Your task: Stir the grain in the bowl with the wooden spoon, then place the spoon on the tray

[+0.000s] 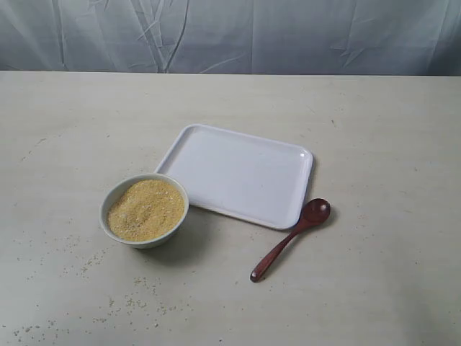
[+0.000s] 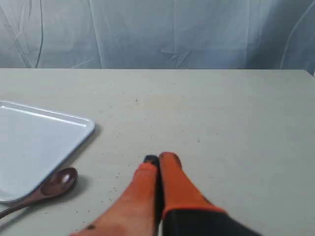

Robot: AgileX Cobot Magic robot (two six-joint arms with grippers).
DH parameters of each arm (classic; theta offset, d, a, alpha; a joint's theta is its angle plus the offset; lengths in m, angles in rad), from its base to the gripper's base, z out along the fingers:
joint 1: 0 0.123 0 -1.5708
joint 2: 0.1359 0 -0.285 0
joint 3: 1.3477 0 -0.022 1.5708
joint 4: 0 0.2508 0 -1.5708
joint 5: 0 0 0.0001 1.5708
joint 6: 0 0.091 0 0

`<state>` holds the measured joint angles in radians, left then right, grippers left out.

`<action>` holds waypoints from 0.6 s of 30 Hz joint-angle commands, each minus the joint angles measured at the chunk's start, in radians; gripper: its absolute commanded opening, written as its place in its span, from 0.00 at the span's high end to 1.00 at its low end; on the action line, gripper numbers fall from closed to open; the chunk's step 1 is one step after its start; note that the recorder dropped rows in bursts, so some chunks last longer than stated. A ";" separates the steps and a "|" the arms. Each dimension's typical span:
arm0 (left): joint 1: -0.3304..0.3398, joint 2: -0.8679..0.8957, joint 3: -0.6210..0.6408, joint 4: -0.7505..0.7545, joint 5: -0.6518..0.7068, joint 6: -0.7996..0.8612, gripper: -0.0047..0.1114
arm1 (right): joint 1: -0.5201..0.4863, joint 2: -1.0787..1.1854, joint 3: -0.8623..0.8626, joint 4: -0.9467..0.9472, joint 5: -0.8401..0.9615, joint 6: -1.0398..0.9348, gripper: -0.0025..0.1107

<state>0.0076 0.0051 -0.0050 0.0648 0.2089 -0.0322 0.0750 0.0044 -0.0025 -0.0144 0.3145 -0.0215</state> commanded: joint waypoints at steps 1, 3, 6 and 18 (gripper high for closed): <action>0.001 -0.005 0.005 0.002 -0.005 -0.001 0.96 | -0.004 -0.004 0.002 0.001 -0.011 -0.001 0.98; 0.001 -0.005 0.005 0.002 -0.005 -0.001 0.96 | -0.004 -0.004 0.002 0.001 -0.011 -0.001 0.98; 0.001 -0.005 0.005 0.002 -0.005 -0.001 0.96 | -0.004 -0.004 0.002 0.001 -0.011 -0.001 0.98; 0.001 -0.005 0.005 0.002 -0.005 -0.001 0.96 | -0.004 -0.004 0.002 0.004 -0.377 -0.001 0.98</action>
<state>0.0076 0.0051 -0.0050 0.0648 0.2089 -0.0322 0.0750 0.0044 -0.0025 -0.0144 0.1039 -0.0215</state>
